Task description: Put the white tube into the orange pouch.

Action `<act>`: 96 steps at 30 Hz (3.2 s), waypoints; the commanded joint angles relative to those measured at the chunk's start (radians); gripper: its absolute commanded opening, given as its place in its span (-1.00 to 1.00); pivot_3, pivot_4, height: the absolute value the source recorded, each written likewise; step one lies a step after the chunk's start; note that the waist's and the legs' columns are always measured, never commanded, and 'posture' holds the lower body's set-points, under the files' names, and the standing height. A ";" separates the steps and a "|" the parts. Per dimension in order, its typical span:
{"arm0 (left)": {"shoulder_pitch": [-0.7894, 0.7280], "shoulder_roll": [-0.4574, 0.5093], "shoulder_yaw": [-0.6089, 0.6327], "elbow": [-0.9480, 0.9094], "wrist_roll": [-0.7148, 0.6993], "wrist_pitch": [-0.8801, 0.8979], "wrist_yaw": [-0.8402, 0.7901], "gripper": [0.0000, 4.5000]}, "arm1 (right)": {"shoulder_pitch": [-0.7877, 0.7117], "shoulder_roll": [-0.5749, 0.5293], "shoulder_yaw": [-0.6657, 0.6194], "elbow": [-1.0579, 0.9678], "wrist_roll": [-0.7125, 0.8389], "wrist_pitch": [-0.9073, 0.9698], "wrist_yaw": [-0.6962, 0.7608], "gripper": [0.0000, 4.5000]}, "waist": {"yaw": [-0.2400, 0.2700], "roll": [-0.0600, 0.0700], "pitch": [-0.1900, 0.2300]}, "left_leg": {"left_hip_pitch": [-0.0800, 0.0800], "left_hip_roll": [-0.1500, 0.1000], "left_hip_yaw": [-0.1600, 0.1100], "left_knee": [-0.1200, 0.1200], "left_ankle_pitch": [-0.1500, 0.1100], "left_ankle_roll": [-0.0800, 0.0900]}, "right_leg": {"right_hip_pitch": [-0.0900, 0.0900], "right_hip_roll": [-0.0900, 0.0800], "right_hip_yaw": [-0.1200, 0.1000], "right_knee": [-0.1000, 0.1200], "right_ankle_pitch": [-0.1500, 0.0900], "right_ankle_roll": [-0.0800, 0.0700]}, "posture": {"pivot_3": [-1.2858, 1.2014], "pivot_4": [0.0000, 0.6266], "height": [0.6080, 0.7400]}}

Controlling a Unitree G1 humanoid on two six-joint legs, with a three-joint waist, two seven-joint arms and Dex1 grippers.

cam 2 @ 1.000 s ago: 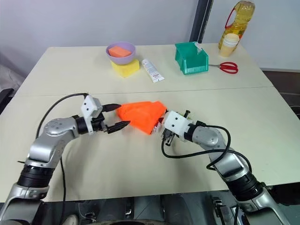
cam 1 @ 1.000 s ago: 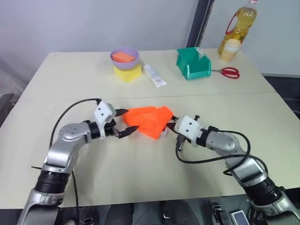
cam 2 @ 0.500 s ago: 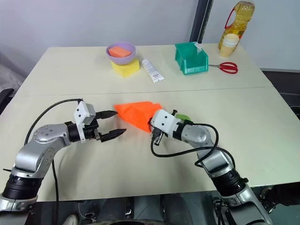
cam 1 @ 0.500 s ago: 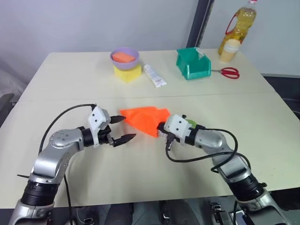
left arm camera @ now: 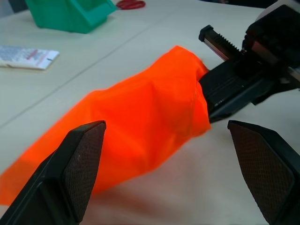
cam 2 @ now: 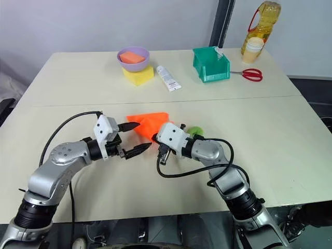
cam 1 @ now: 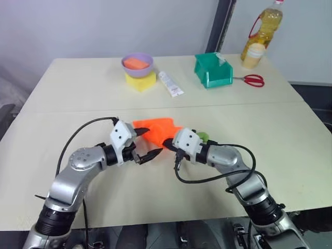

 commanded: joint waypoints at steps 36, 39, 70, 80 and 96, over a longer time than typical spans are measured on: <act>-0.144 -0.105 -0.043 0.138 0.066 0.040 0.061 -1.00 | 0.117 -0.213 -0.193 -0.271 0.221 0.217 0.123 -0.19 | 0.000 0.000 0.000 | 0.000 -0.001 -0.001 0.000 0.000 0.000 | 0.000 0.000 0.000 0.000 0.000 0.000 | 0.03 -0.52 0.87; -0.153 -0.110 -0.035 0.139 0.039 0.059 0.048 -1.00 | 0.173 -0.214 -0.196 -0.272 0.230 0.234 0.093 -0.01 | -0.001 0.000 0.000 | 0.000 -0.001 -0.001 0.000 0.000 0.000 | 0.000 0.000 0.000 0.000 0.000 0.000 | 0.03 -0.52 0.87; -0.138 -0.047 -0.072 0.007 -0.089 0.236 -0.043 -1.00 | -0.003 0.090 -0.007 0.082 0.073 0.090 -0.090 -0.97 | -0.003 0.000 0.000 | 0.000 -0.001 -0.001 0.000 0.000 0.000 | 0.000 0.000 0.000 0.001 0.000 0.000 | 0.03 -0.52 0.87; -0.112 0.021 -0.060 0.042 -0.032 0.208 -0.030 -1.00 | 0.012 0.086 -0.034 0.074 0.056 0.086 -0.097 -0.97 | -0.001 0.000 0.000 | 0.000 -0.001 -0.001 0.000 0.000 0.000 | 0.000 0.000 0.000 0.000 0.000 0.000 | 0.03 -0.52 0.87; -0.045 0.164 0.008 0.058 -0.066 0.215 -0.113 -1.00 | 0.150 -0.149 -0.141 -0.169 0.180 0.160 0.045 -0.97 | -0.001 0.000 0.000 | 0.000 -0.001 -0.001 0.000 0.000 0.000 | 0.000 0.000 0.000 0.000 0.000 -0.001 | 0.03 -0.52 0.87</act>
